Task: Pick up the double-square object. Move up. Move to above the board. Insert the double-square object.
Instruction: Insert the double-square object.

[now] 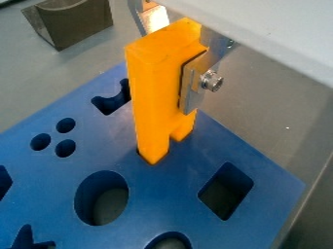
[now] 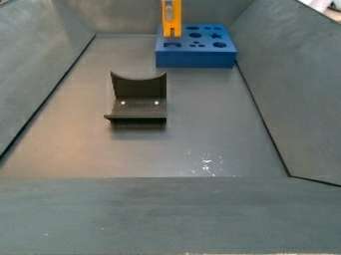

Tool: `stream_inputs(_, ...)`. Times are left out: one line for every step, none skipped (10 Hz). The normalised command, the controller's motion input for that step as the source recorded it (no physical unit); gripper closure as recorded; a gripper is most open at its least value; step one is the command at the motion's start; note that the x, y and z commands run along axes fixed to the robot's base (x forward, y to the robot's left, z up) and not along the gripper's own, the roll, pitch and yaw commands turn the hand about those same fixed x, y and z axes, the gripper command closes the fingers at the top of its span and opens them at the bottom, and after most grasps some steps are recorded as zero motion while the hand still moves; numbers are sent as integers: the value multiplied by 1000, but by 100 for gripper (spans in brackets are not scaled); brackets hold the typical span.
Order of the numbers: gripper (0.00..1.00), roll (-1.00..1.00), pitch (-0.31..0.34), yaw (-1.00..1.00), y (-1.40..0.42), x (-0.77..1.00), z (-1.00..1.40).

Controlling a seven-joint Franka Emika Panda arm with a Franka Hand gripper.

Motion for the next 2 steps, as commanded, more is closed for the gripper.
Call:
stream_inputs(100,0,-19,0,0,-6,0)
stream_inputs(100,0,0,0,0,0,0)
